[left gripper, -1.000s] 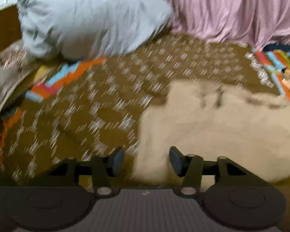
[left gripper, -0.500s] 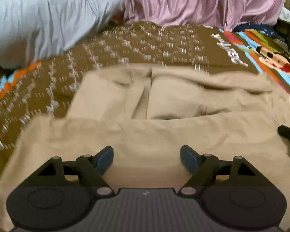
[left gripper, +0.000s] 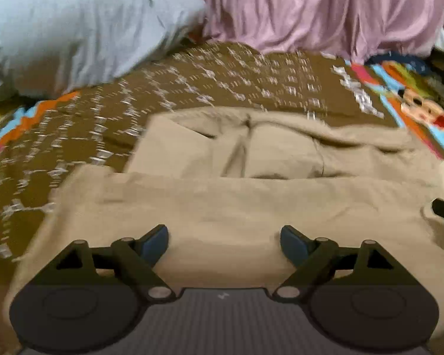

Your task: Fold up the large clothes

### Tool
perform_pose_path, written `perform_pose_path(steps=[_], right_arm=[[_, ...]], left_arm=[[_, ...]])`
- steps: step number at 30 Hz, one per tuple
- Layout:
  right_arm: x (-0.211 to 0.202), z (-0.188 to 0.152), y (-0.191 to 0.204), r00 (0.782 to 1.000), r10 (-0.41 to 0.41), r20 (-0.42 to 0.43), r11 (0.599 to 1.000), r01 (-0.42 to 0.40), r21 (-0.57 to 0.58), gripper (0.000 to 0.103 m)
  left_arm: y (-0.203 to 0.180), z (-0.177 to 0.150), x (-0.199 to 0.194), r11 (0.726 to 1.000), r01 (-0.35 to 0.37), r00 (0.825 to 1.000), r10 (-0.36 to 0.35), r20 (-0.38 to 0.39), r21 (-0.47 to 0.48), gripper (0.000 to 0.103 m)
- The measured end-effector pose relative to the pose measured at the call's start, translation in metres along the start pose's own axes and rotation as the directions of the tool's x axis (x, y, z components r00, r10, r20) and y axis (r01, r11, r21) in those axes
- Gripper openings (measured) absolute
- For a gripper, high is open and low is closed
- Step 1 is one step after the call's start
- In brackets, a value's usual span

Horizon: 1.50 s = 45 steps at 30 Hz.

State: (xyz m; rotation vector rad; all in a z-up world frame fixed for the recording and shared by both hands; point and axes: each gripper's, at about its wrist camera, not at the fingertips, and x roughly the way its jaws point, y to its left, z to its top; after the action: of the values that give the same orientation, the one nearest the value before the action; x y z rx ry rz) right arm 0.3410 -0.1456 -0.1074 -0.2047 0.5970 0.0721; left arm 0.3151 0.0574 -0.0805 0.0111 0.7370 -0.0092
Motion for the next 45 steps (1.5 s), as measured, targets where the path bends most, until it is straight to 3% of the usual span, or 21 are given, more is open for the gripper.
perform_pose_path(steps=[4,9,14,20,24,27,32,36,38,40,45], right_arm=[[-0.048,0.005,0.0,0.993,-0.003,0.115,0.999,-0.002,0.045,0.083],[-0.063,-0.003,0.029,0.989,0.035,0.146,0.999,-0.036,0.006,0.09],[-0.045,-0.025,0.056,0.998,0.05,0.037,0.998,-0.048,-0.051,0.09],[-0.045,-0.023,0.052,0.997,0.074,0.03,0.997,-0.074,-0.017,0.09],[-0.049,0.009,0.046,0.993,0.057,0.103,0.998,-0.053,-0.036,0.089],[-0.028,0.047,0.047,0.991,0.022,0.131,0.995,-0.009,-0.103,0.096],[0.04,0.089,0.049,0.996,-0.025,0.082,0.991,0.036,-0.128,0.095],[0.08,0.089,0.058,0.999,-0.045,-0.01,0.987,0.042,-0.158,0.094],[0.09,0.076,0.071,0.997,-0.062,-0.041,0.977,0.052,-0.207,0.094],[0.093,0.066,0.077,0.996,-0.084,-0.017,0.971,0.078,-0.227,0.095],[0.085,0.072,0.063,0.999,-0.034,-0.027,0.987,0.029,-0.16,0.097]], left_arm=[[0.018,-0.008,-0.053,0.994,-0.008,0.999,0.014,0.048,-0.109,0.102],[0.043,-0.03,-0.083,0.958,0.033,0.999,-0.038,-0.011,-0.285,0.103],[0.065,-0.043,-0.065,0.926,0.055,0.993,-0.091,-0.079,-0.374,0.103],[0.086,-0.048,-0.051,0.876,0.118,0.989,-0.147,-0.027,-0.467,0.103],[0.101,-0.049,-0.037,0.822,0.139,0.986,-0.165,0.003,-0.552,0.103],[0.111,-0.047,-0.026,0.791,0.155,0.983,-0.184,0.011,-0.592,0.103],[0.111,-0.049,-0.026,0.797,0.163,0.981,-0.192,0.013,-0.581,0.103],[0.11,-0.048,-0.024,0.804,0.162,0.981,-0.192,0.009,-0.572,0.103],[0.108,-0.047,-0.022,0.809,0.158,0.982,-0.187,0.008,-0.566,0.103],[0.107,-0.046,-0.02,0.815,0.149,0.984,-0.178,0.002,-0.559,0.103],[0.102,-0.048,-0.021,0.837,0.141,0.986,-0.168,-0.003,-0.529,0.103]])
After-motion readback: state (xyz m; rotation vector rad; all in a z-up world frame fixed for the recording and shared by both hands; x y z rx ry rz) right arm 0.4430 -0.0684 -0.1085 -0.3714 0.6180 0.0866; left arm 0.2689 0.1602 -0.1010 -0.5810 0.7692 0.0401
